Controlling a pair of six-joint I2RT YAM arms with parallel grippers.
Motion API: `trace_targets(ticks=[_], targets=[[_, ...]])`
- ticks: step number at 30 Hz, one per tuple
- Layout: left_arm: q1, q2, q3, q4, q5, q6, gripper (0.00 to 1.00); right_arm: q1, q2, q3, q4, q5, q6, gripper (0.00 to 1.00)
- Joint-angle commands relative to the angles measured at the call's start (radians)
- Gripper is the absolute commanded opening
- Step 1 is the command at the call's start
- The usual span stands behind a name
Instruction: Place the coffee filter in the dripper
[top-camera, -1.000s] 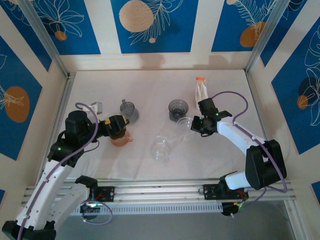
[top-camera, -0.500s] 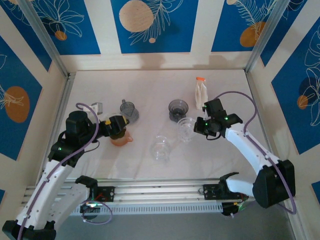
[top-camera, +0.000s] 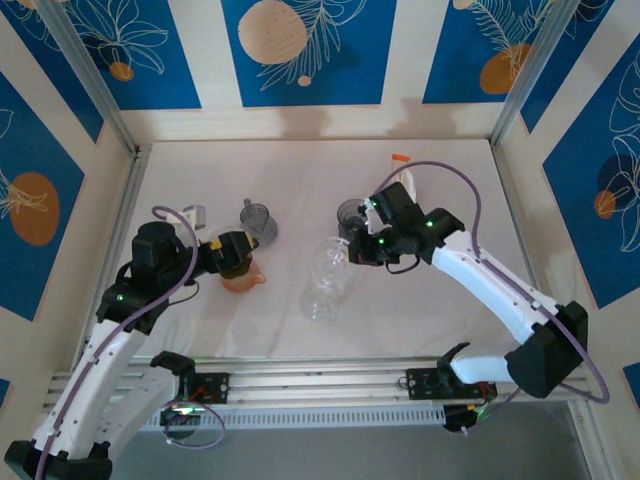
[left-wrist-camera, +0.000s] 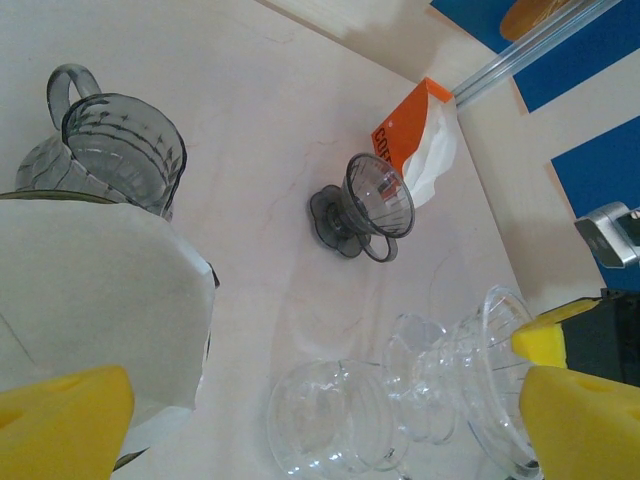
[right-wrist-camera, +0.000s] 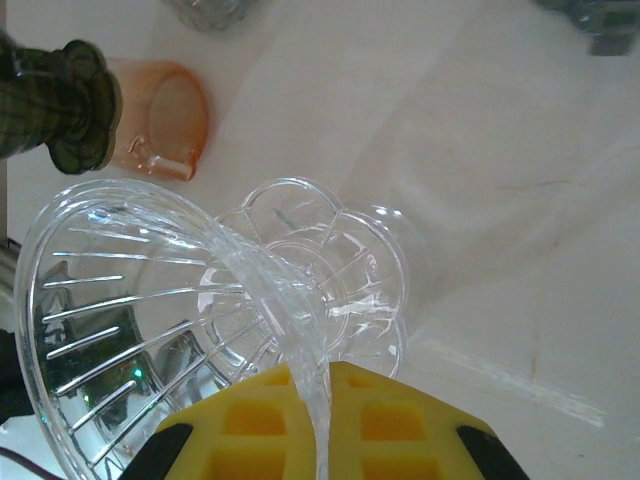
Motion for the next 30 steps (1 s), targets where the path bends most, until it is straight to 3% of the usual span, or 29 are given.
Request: trace_targets(ticks=[1,30], targets=[[0.015,-0.016,-0.008,0.018,0.025,0.021,0.99,0.030,0.045,0.053,-0.033,-0.024,0.009,0.00],[0.015,-0.024,-0.008,-0.001,0.012,0.040,0.99,0.105,0.102,0.016,-0.036,0.001,0.031,0.00]])
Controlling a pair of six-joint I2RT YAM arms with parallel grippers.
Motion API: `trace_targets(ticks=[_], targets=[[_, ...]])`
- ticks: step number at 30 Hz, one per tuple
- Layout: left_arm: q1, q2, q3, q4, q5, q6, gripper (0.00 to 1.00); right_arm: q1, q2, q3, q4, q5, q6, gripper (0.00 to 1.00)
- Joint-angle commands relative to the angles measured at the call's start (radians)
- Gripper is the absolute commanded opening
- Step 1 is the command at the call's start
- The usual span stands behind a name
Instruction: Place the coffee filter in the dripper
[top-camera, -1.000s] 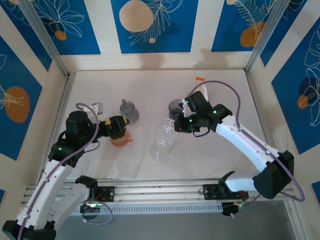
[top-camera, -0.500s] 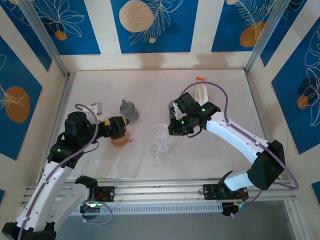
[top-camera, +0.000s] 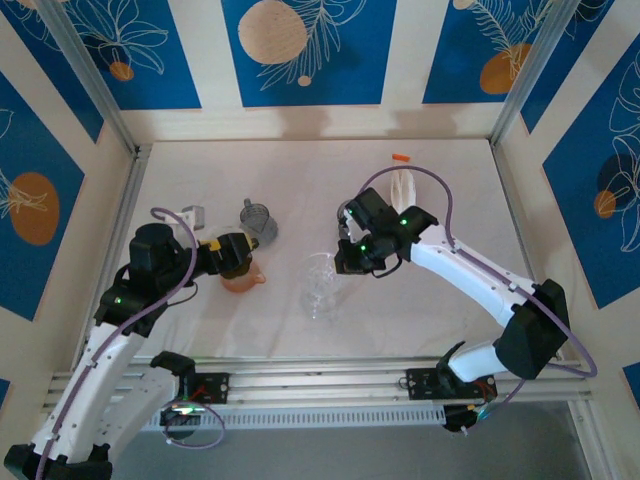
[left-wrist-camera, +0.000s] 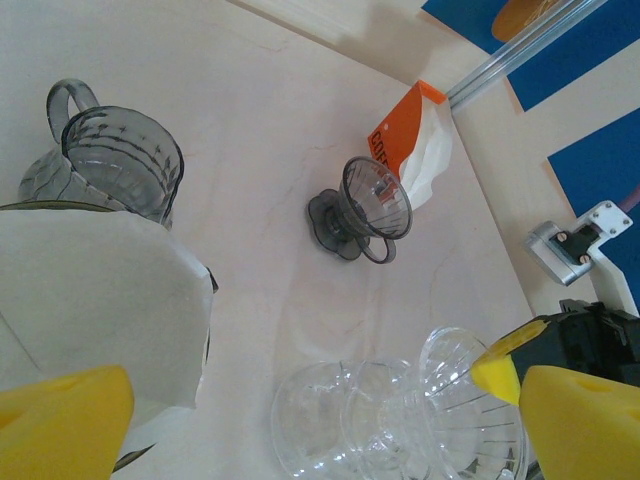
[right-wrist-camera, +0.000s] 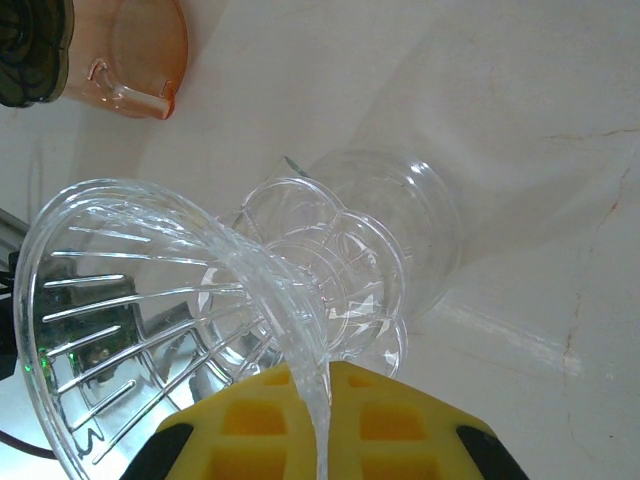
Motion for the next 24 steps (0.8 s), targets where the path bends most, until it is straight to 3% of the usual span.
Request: trace_targets(ticks=[1,3,8,11,15,24], targets=[[0.016,-0.005,-0.007,0.000,0.013,0.014,0.99,0.008,0.003,-0.016,0.003,-0.007,0.019,0.00],[0.015,-0.006,-0.007,-0.001,0.015,0.014,0.99,0.009,-0.003,-0.026,0.010,-0.004,0.023,0.07],[0.016,-0.008,-0.006,-0.003,0.015,0.015,0.99,0.009,-0.025,-0.034,0.021,0.005,0.027,0.43],[0.016,-0.010,-0.004,-0.002,0.015,0.016,0.99,0.009,-0.046,-0.036,0.021,0.026,0.029,0.55],[0.016,-0.011,0.002,-0.007,0.013,0.019,0.99,0.001,-0.077,-0.035,0.022,0.052,0.032,0.60],[0.016,-0.028,0.034,0.003,-0.003,0.042,1.00,-0.095,-0.134,-0.001,0.032,0.159,0.013,0.60]])
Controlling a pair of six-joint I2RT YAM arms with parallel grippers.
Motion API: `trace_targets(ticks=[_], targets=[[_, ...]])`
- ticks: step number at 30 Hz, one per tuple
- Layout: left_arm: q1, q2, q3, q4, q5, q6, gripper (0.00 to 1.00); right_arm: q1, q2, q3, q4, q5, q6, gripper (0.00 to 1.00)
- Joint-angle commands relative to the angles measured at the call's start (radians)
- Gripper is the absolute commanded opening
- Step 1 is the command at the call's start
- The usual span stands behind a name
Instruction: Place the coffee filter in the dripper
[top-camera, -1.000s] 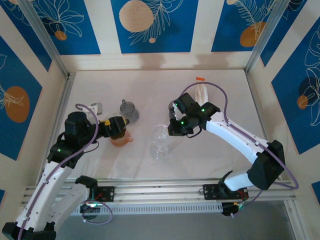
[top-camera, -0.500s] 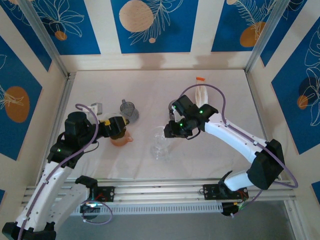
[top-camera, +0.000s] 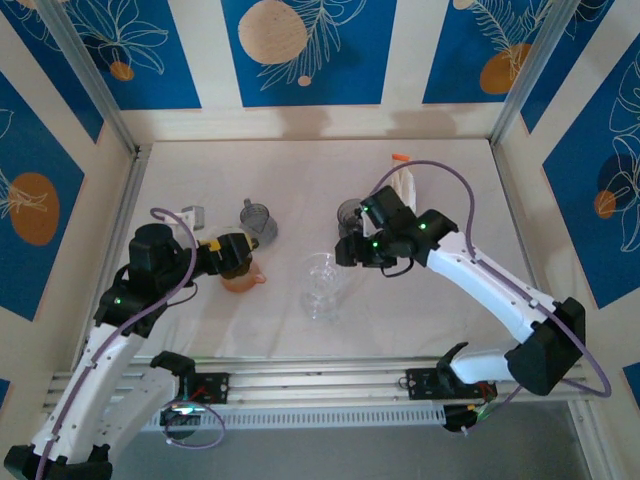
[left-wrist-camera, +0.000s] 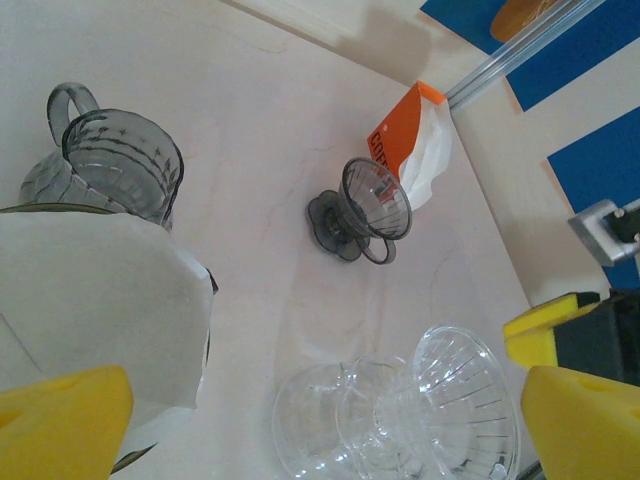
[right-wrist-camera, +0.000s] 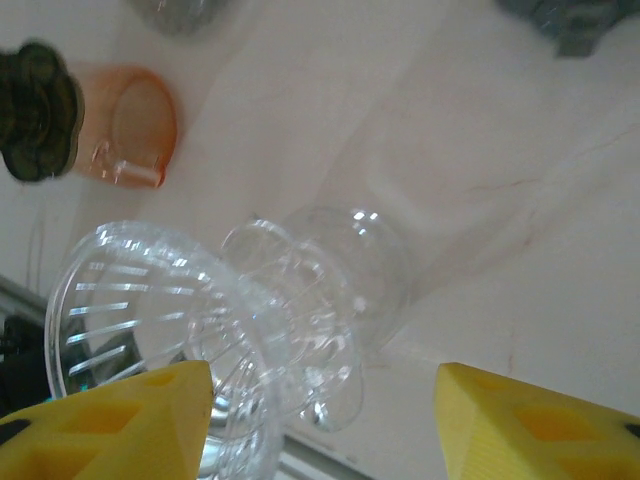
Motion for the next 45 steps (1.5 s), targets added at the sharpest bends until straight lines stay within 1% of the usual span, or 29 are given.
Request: trace_targets(ticks=[1,3,7,9,11,14,20,26,32,45], targets=[[0.016,-0.025,0.038,0.009,-0.006,0.034,1.00,-0.050,-0.025,0.036,0.011,0.066,-0.019,0.60],[0.016,-0.031,0.051,0.013,-0.014,0.038,1.00,-0.079,-0.026,0.047,0.032,0.092,-0.030,0.60],[0.016,-0.029,0.080,0.024,-0.022,0.050,1.00,-0.166,-0.013,0.044,0.095,0.098,-0.050,0.60],[0.016,-0.026,0.091,0.026,-0.022,0.053,1.00,-0.200,0.005,0.040,0.106,0.083,-0.059,0.53],[0.016,-0.026,0.098,0.027,-0.013,0.058,1.00,-0.203,0.036,0.043,0.077,0.096,-0.074,0.44],[0.016,-0.027,0.101,0.016,-0.020,0.065,1.00,-0.168,0.043,-0.002,0.077,0.103,-0.081,0.40],[0.016,-0.023,0.097,-0.010,-0.046,0.057,1.00,-0.063,0.000,-0.122,0.084,0.132,-0.068,0.38],[0.016,-0.015,0.070,0.004,-0.052,0.029,1.00,0.031,-0.005,-0.164,0.081,0.145,-0.056,0.36],[0.016,-0.010,0.057,0.015,-0.051,0.016,1.00,0.066,0.001,-0.153,0.091,0.153,-0.059,0.36],[0.016,-0.011,0.045,0.019,-0.049,0.014,1.00,0.089,0.021,-0.152,0.105,0.162,-0.054,0.36]])
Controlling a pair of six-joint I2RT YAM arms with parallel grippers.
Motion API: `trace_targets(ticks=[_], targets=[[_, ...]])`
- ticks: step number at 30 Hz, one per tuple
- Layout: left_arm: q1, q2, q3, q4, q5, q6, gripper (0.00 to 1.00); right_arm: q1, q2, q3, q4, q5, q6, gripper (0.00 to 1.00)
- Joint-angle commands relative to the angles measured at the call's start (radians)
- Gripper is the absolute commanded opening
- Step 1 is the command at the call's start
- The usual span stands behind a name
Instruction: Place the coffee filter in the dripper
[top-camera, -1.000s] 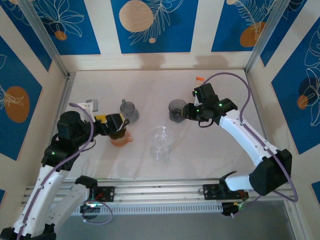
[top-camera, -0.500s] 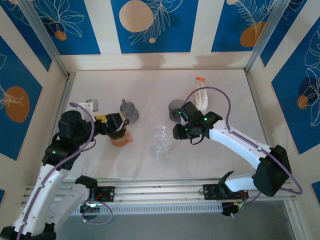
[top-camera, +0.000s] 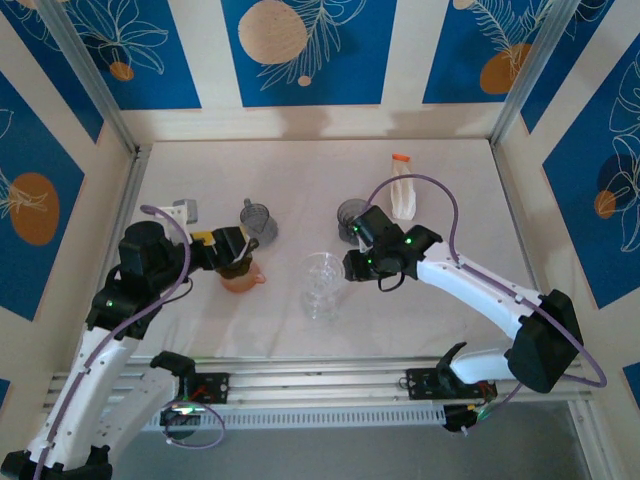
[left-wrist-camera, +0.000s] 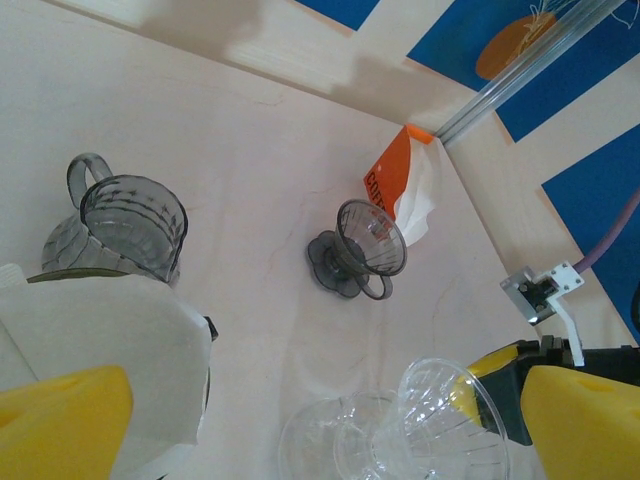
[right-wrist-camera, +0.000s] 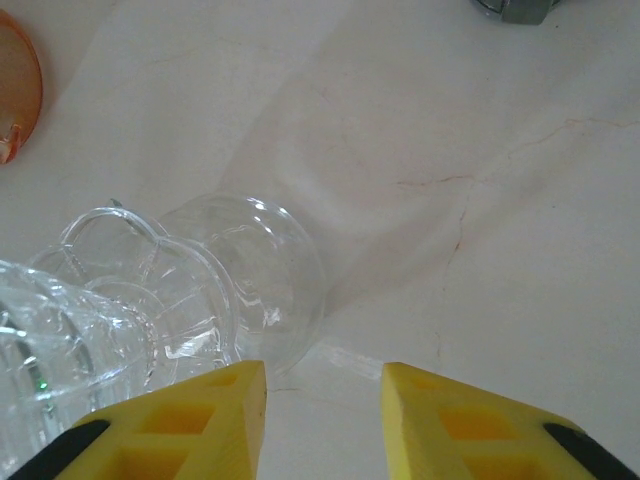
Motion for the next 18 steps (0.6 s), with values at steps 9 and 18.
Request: trace_targets(ticks=[9,18], targets=[[0.016,-0.006,-0.018,0.015,-0.008,-0.016,1.00,-0.012,0.000,0.008,-0.036,0.078,0.023,0.38],[0.016,-0.006,-0.020,0.031,-0.019,-0.014,1.00,-0.148,-0.094,0.051,0.006,0.137,0.011,0.49]])
